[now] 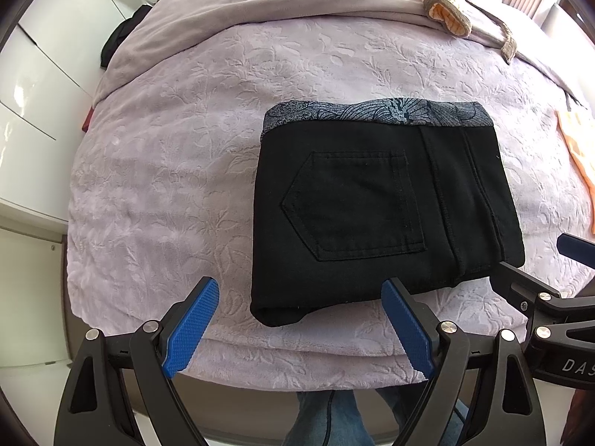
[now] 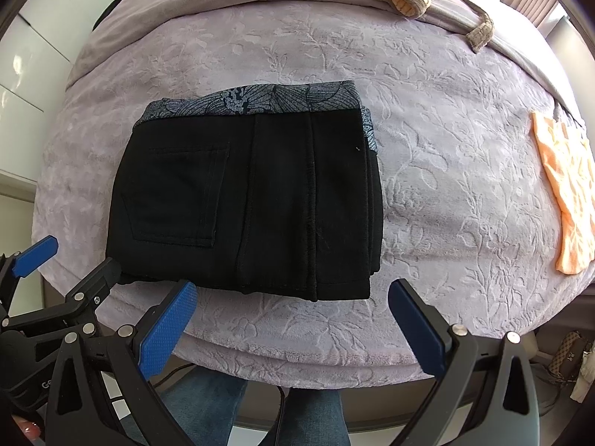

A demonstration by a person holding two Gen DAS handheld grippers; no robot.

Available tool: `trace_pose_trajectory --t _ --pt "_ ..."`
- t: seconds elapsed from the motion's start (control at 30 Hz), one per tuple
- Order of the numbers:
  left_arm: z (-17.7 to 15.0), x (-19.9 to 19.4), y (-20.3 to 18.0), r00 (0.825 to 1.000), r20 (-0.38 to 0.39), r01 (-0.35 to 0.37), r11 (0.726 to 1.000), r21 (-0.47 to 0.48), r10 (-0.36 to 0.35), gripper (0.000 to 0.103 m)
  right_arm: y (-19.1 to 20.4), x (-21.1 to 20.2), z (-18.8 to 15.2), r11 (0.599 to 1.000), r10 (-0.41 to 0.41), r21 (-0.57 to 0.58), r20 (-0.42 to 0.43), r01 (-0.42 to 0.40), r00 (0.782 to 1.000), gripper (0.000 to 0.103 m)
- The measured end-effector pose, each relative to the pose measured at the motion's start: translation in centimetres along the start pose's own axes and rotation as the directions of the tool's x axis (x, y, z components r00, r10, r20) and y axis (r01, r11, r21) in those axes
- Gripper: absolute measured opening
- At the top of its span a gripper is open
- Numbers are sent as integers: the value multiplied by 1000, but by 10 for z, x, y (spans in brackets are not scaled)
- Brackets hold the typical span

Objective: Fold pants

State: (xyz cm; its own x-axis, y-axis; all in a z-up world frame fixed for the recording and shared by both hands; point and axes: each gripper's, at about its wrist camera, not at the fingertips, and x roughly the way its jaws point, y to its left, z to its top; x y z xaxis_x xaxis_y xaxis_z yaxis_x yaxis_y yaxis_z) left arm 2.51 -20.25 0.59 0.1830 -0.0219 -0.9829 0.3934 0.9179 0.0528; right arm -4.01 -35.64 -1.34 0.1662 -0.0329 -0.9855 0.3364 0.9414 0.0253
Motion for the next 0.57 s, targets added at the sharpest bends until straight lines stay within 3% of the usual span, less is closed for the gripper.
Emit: trace_pose_trajectory --t 0.57 --pt "1 -1 -2 1000 5 7 1000 0 -7 90 -2 3 4 1000 -2 6 -5 2 1000 103"
